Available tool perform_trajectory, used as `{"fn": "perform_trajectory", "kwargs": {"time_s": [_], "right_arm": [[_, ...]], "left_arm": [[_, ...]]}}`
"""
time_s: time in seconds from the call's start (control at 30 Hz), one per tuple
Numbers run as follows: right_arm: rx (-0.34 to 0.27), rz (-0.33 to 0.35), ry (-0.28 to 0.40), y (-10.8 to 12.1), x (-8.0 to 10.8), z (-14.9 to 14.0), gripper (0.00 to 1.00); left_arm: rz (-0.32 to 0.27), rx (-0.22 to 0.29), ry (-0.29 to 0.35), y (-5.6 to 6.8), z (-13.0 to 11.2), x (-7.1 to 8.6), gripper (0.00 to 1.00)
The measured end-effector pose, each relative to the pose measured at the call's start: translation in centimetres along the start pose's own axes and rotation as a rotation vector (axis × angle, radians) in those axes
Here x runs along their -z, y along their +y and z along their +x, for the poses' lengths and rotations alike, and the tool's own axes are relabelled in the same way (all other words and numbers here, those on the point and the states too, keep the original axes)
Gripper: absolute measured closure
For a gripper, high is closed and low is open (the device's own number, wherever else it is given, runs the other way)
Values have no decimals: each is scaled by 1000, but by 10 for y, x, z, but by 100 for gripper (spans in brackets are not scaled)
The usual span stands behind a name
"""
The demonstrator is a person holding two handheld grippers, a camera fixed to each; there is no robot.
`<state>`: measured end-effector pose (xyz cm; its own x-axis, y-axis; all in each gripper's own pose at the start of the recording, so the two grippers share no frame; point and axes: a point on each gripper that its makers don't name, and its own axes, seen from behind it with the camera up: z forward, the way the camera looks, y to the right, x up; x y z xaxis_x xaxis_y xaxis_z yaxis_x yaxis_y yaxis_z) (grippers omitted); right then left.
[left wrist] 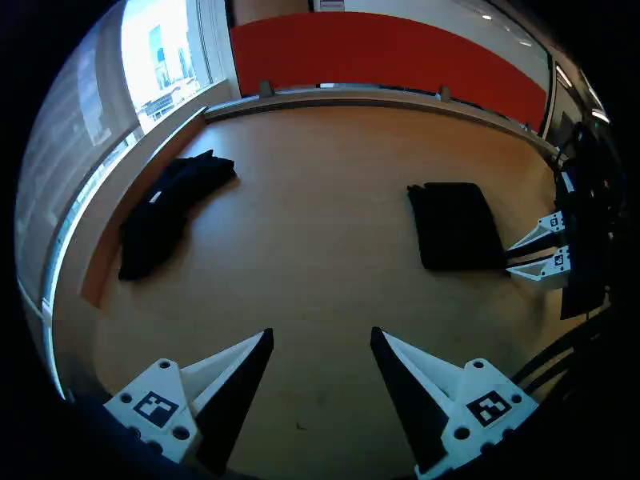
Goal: Fold towel
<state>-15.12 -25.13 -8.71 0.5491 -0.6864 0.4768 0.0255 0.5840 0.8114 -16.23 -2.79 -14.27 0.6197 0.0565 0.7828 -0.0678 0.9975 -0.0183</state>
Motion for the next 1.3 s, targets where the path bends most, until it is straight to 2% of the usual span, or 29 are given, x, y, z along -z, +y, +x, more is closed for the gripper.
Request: {"fn": "perform_trajectory", "kwargs": {"time_s": [0.17,0.23,0.47,0.67,1.07,1.3], "right_arm": [[-28,12,8,-3,0,0,90],[-31,9,11,-2,0,-1,94],[-30,5,33,0,3,6,97],[-11,-5,75,6,16,23,97],[71,-49,213,34,63,100,97],[86,-63,272,46,89,133,97]], "left_arm": [[0,1,1,-1,0,1,10],[2,-1,1,-2,0,1,10],[1,-5,1,-2,1,0,10],[-1,-12,-1,-1,2,-1,10],[-5,-33,18,5,17,-1,10],[-10,-44,32,10,28,-1,10]]}}
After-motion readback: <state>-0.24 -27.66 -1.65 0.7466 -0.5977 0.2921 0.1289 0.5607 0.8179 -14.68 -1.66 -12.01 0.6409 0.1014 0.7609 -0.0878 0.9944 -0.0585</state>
